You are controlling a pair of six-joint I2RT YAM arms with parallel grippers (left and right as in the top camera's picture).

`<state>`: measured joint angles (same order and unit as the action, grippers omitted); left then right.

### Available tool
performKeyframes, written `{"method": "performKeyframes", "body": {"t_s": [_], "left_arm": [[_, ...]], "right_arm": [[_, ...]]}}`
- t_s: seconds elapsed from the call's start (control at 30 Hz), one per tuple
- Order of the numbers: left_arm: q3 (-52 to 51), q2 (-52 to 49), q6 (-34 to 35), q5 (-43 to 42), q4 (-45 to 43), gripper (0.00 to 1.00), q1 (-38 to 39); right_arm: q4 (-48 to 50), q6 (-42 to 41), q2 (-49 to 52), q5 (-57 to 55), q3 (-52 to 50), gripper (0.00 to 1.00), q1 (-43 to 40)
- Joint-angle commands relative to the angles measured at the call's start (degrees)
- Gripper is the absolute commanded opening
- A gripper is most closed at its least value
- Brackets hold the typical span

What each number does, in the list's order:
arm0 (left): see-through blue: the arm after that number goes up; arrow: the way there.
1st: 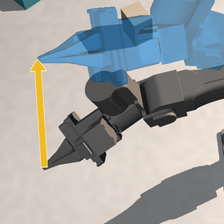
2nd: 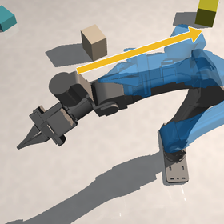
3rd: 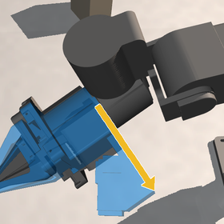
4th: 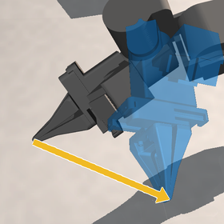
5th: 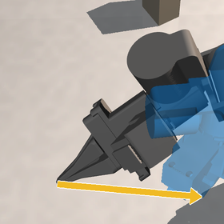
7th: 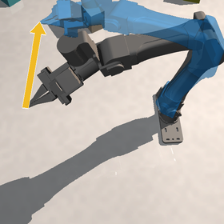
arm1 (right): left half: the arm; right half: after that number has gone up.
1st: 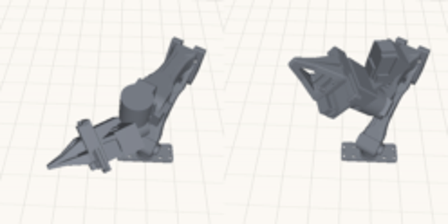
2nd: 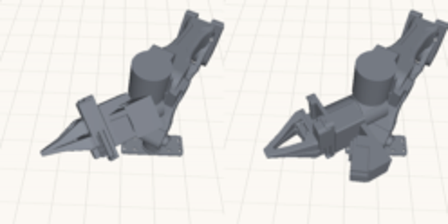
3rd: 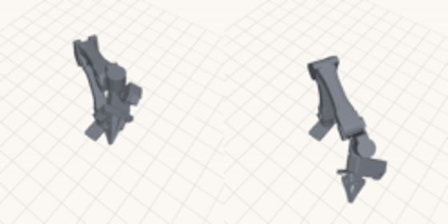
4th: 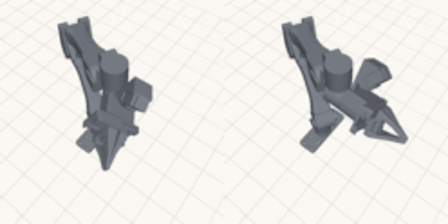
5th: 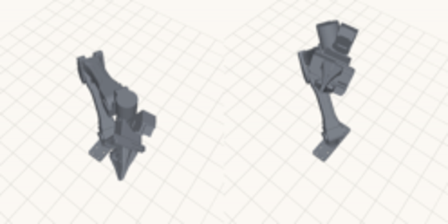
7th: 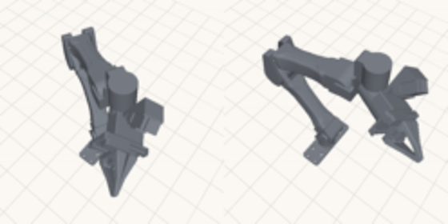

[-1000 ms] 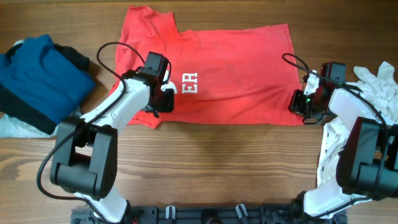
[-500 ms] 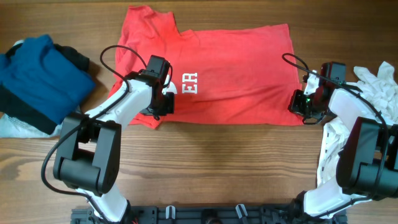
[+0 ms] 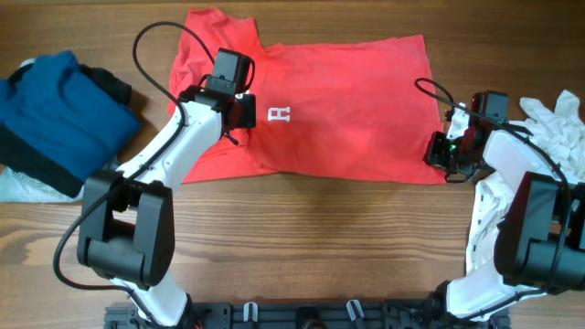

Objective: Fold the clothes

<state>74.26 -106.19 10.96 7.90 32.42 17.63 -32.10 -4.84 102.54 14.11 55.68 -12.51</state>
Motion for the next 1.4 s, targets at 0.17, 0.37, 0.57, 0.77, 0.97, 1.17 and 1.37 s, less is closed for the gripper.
{"method": "performKeyframes", "body": {"t_s": [0.17, 0.37, 0.57, 0.77, 0.97, 1.17, 1.37], "left_arm": [[0.55, 1.46, 8.04, 5.18, 18.01, 0.45, -9.57], [-3.69, 1.4, 13.44, -3.82, 20.04, 0.48, -22.8], [-13.29, 1.4, 13.31, -3.8, 8.28, 0.5, -22.86], [-18.53, 1.4, 13.35, -1.86, 8.13, 0.49, -22.97], [-20.65, 1.4, 15.15, -1.9, 18.58, 0.5, -23.45], [-20.63, 1.64, 18.03, -3.54, 28.06, 0.45, -23.93], [-18.64, 11.98, 17.79, -4.98, 28.13, 0.51, -23.87]], "right_arm": [[-1.29, -2.1, 1.42, -5.11, -1.42, 0.13, 0.72], [0.52, -3.61, 1.42, -11.87, -1.42, 0.13, 0.66], [0.24, -7.63, 1.42, -18.32, -1.42, 0.13, 0.61], [-3.63, -10.45, 1.4, -19.43, -1.42, 0.13, -1.81], [-14.91, -15.39, 1.4, -18.97, -1.42, 0.13, -6.34], [-20.37, -15.34, 1.33, -17.05, -1.42, 0.12, -8.85], [-18.99, -11.43, -5.97, -9.25, 0.28, 0.15, -8.83]]}}
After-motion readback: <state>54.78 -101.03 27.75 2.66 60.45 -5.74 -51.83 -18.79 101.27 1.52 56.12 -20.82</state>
